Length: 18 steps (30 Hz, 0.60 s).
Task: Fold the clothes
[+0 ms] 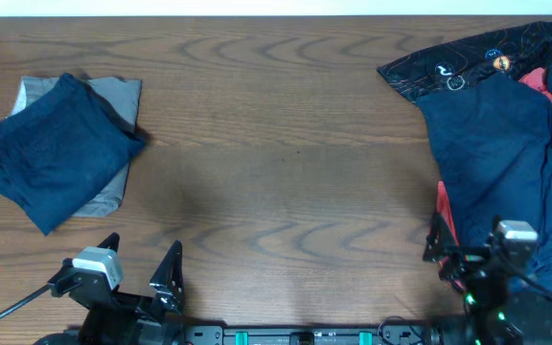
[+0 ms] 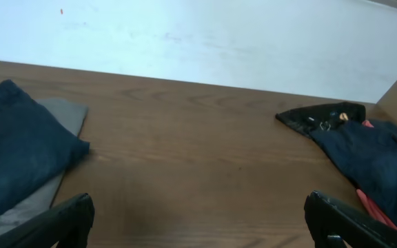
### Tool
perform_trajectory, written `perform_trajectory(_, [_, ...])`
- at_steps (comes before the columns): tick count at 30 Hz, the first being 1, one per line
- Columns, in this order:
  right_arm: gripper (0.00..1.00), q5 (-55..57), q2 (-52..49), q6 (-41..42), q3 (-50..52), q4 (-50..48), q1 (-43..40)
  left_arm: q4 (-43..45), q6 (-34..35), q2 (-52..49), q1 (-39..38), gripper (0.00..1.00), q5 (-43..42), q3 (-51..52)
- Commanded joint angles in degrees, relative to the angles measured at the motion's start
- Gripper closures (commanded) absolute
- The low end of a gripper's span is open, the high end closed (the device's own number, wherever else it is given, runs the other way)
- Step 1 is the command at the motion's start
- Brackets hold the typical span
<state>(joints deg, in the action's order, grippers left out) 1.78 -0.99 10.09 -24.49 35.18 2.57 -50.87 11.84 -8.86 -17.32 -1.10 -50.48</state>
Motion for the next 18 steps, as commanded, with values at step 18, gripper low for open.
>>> perform_trajectory(18, [0.01, -2.1, 0.7, -8.5, 24.2, -30.9, -1.1, 0.1, 0.3, 0.1, -0.1, 0.02, 0.5, 0.1])
